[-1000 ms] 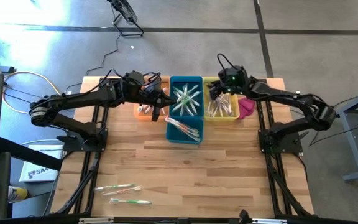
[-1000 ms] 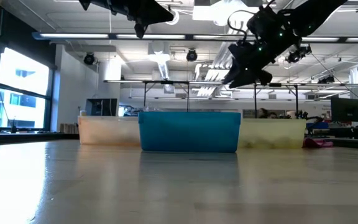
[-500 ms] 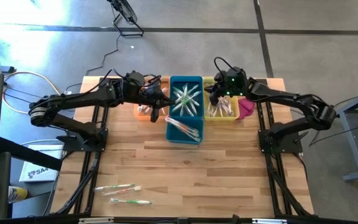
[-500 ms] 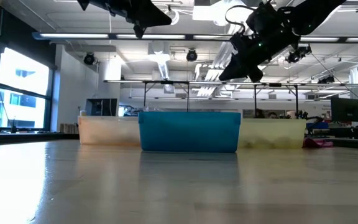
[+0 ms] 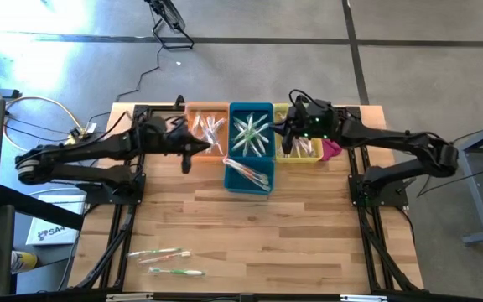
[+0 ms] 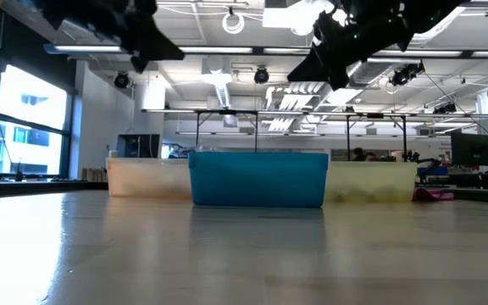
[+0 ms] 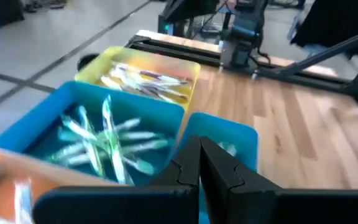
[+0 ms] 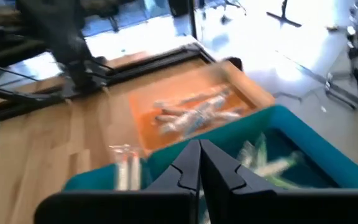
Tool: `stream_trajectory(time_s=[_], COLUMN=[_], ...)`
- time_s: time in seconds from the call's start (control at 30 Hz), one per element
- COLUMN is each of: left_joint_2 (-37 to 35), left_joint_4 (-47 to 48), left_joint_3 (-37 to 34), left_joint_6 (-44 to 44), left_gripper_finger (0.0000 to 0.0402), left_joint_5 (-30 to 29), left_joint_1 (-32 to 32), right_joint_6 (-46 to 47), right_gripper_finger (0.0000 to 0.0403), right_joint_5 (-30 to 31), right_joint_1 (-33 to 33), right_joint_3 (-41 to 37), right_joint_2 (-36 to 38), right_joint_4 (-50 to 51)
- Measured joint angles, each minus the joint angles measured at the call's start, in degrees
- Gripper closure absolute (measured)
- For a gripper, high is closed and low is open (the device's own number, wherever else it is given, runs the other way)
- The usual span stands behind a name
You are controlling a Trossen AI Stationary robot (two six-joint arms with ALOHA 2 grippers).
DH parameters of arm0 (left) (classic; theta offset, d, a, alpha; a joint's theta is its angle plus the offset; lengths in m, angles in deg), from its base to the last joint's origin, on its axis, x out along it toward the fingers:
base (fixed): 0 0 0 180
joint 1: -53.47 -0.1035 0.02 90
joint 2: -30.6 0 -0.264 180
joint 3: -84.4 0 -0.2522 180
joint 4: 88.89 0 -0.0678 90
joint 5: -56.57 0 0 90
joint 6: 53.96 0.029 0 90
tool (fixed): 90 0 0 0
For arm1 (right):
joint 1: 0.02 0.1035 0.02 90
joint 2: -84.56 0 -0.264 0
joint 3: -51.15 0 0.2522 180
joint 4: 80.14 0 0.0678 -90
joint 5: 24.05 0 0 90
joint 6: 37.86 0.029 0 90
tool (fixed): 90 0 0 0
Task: Pick & Place Toothbrushes
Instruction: Put the green toothbrush into the top blue bin
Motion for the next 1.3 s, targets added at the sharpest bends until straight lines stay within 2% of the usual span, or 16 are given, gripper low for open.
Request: stream_trajectory(time_s=[0.1,0.27,0.37,0.53,0.67,0.73,0.87,1.0,1.17,1.3], left_joint_2=[-5.9,-12.3,-13.8,-13.4,-12.1,-11.4,-9.4,-4.9,2.2,8.0], left_joint_4=[1.9,12.0,16.3,16.1,18.6,20.9,28.4,35.0,36.4,39.4], left_joint_3=[-4.1,-5.8,-5.8,-5.8,-4.9,-4.2,-3.8,-3.7,-3.1,0.8], left_joint_6=[-4.8,-18.2,-23.1,-29.1,-31.2,-32.3,-38.0,-48.7,-56.8,-60.4], left_gripper_finger=[0.0402,0.0402,0.0402,0.0401,0.0402,0.0402,0.0402,0.0402,0.0402,0.0402], left_joint_5=[2.0,3.5,3.4,0.5,-7.0,-8.7,-8.6,-8.5,-8.2,-8.3], left_joint_1=[0.0,2.0,5.7,14.7,22.8,26.5,34.0,41.9,49.5,54.2], right_joint_6=[-0.5,-0.1,-0.1,-0.3,-0.3,-0.3,-0.3,0.4,2.3,2.4], right_gripper_finger=[0.0400,0.0400,0.0400,0.0400,0.0400,0.0400,0.0400,0.0400,0.0400,0.0400], right_joint_5=[-0.4,-5.5,-5.9,-5.7,-5.3,-4.1,-2.6,-2.7,-2.7,-2.7], right_joint_1=[1.2,2.3,3.7,5.6,6.2,6.2,6.3,6.3,6.3,6.3], right_joint_3=[-0.1,-0.1,-0.1,-0.1,-0.1,-0.1,-0.1,-0.1,-0.1,-0.1], right_joint_2=[0.6,-0.2,-1.2,-2.4,-3.2,-3.2,-3.1,-3.1,-3.1,-3.1], right_joint_4=[-0.8,0.1,0.7,0.5,0.3,0.2,0.2,0.0,0.0,0.0])
